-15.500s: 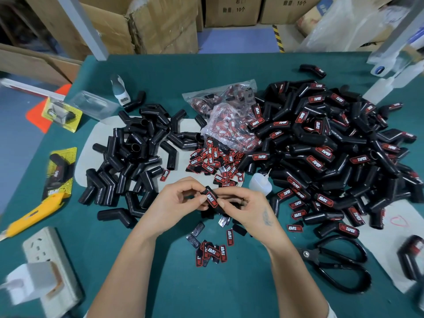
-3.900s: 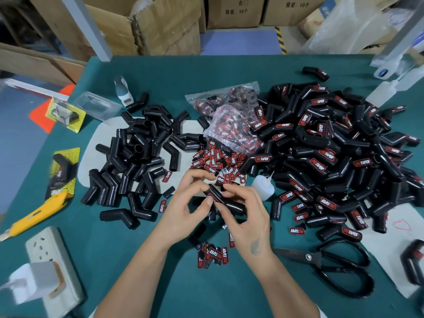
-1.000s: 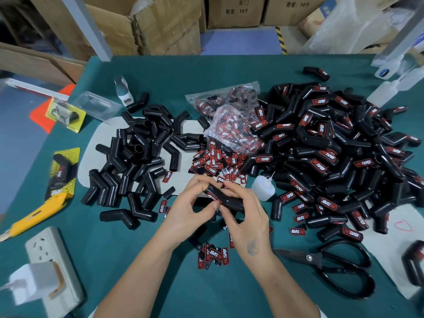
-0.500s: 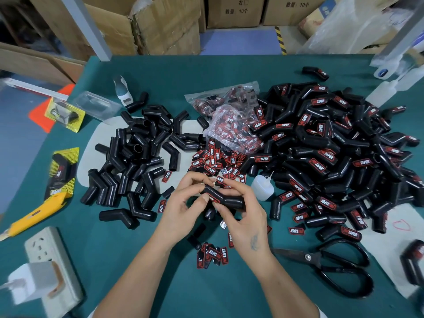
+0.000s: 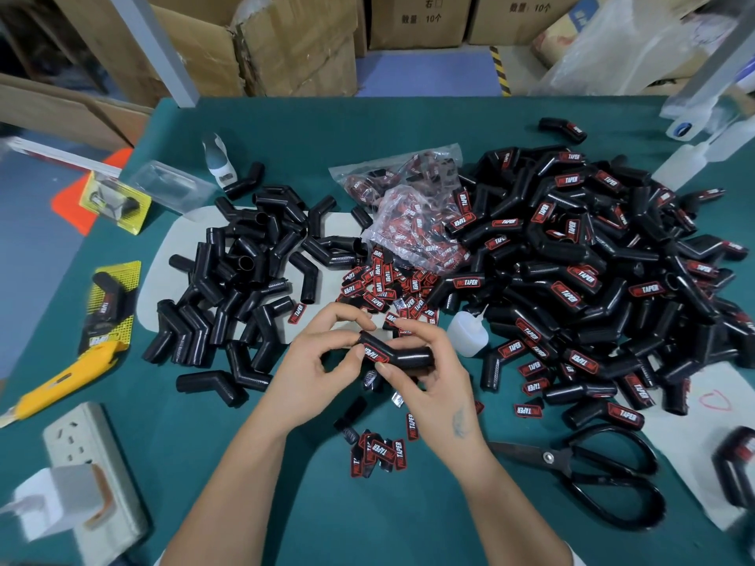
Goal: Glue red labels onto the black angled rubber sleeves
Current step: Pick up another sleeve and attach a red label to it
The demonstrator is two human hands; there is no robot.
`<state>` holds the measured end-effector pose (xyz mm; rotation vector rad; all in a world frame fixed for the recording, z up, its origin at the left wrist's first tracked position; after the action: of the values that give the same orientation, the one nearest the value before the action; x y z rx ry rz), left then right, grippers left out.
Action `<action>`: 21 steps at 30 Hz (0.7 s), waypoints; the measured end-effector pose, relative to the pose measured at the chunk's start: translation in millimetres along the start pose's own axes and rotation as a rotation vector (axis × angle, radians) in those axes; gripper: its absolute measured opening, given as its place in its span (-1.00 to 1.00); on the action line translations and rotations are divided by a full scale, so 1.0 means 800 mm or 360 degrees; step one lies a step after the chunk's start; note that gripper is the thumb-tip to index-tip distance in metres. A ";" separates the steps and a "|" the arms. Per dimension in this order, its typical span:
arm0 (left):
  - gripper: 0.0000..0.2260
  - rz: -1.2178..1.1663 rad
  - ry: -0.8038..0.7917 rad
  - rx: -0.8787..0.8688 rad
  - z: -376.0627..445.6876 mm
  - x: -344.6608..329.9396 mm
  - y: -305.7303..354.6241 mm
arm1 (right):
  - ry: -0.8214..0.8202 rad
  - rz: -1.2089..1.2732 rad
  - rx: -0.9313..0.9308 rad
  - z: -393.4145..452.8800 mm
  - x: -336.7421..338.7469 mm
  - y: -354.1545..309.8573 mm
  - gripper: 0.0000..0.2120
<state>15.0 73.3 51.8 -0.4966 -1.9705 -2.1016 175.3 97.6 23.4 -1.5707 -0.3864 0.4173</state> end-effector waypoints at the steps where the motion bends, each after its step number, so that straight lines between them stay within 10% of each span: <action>1: -0.81 0.0037 -0.0033 0.0017 0.000 0.002 -0.001 | -0.0014 -0.0058 0.0001 0.000 0.000 0.000 -0.53; 21: -0.81 -0.0430 0.0003 0.0171 0.000 -0.029 -0.016 | -0.0011 0.0396 -0.0113 0.005 0.005 0.017 -0.75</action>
<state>31.7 72.6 31.2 -0.2181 -2.2441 -2.1268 177.1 102.4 9.6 -1.6940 -0.2128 0.6061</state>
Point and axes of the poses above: each hand's wrist, its own z-axis towards the middle knuckle, its own x-axis out of the back of the hand, y = z × x, the point moved 8 cm from there along z, towards the middle knuckle, and after that the axes turned 9 degrees about -y, right-handed, at the moved point
